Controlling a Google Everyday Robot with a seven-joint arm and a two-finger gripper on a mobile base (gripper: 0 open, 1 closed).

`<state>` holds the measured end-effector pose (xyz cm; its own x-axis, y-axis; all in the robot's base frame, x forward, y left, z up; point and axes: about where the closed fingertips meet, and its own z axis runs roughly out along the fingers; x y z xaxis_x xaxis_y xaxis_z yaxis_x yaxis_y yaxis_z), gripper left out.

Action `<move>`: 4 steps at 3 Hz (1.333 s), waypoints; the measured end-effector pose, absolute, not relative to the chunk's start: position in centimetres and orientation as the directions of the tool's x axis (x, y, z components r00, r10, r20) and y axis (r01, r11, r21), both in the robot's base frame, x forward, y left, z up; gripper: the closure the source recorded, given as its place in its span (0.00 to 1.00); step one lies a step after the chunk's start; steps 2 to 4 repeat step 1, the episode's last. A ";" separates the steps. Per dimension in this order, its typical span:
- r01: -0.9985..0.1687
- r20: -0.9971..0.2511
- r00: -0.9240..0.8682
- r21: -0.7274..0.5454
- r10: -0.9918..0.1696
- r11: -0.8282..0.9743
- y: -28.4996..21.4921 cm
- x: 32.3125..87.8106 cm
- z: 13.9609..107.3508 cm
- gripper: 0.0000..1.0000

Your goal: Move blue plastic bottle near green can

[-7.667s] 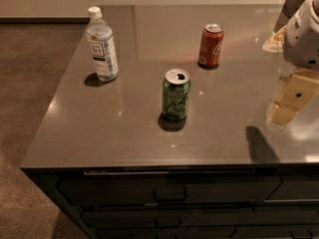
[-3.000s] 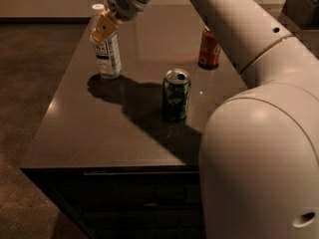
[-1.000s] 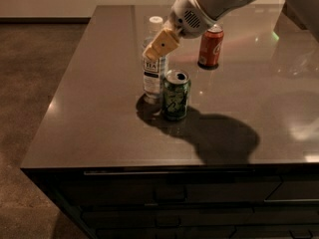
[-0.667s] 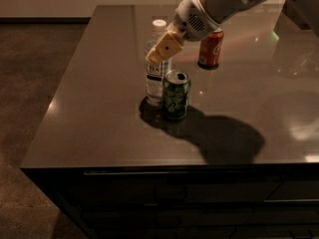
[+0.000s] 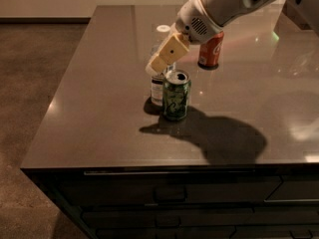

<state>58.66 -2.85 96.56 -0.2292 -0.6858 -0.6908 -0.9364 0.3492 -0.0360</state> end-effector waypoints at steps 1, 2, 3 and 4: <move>-0.936 -0.691 -0.229 -0.036 -0.686 0.349 -2.8 58.7 96.6 0.00; -0.936 -0.691 -0.229 -0.036 -0.686 0.349 -2.8 58.7 96.6 0.00; -0.936 -0.691 -0.229 -0.036 -0.686 0.349 -2.8 58.7 96.6 0.00; -0.936 -0.691 -0.229 -0.036 -0.686 0.349 -2.8 58.7 96.6 0.00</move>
Offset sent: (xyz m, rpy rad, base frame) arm 0.0000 0.0000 0.0000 0.0000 0.0000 0.0000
